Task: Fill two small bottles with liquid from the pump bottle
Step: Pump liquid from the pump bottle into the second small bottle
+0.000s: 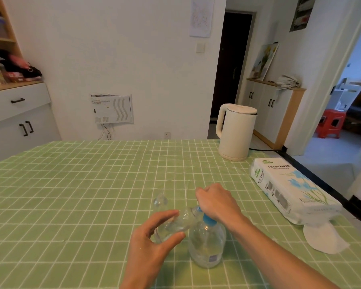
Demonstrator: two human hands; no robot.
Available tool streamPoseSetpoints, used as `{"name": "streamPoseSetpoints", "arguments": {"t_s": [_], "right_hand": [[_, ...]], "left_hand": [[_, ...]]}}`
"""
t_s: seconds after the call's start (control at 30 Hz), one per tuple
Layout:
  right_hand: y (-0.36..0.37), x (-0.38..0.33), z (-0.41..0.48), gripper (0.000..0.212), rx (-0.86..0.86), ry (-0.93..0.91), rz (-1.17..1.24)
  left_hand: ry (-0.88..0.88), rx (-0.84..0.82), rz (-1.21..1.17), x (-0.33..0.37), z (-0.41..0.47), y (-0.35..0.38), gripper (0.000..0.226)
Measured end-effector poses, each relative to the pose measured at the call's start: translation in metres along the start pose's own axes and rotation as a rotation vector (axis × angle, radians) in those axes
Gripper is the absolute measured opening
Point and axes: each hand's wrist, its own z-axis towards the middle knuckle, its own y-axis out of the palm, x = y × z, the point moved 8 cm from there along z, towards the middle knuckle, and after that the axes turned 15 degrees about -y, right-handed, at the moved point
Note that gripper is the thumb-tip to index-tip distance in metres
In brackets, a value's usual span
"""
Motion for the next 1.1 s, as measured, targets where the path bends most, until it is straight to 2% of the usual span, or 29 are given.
{"name": "streamPoseSetpoints", "arguments": {"t_s": [0.2,0.4,0.77,1.1], "right_hand": [[-0.006,-0.005,-0.001,0.033,-0.017,-0.006,-0.002],[-0.017,-0.018,0.000,0.039,0.003,-0.089,-0.097],[0.000,-0.002,-0.001,0.032,0.015,-0.018,-0.053],[-0.012,-0.012,0.001,0.038,-0.003,-0.058,-0.070]], "left_hand": [[-0.002,-0.023,-0.032,0.007,-0.001,0.000,0.056],[0.031,-0.017,-0.073,0.015,0.000,-0.001,0.048],[0.023,-0.024,-0.058,0.009,0.000,0.001,0.045],[0.009,-0.012,-0.057,0.009,-0.001,-0.002,0.050]]}}
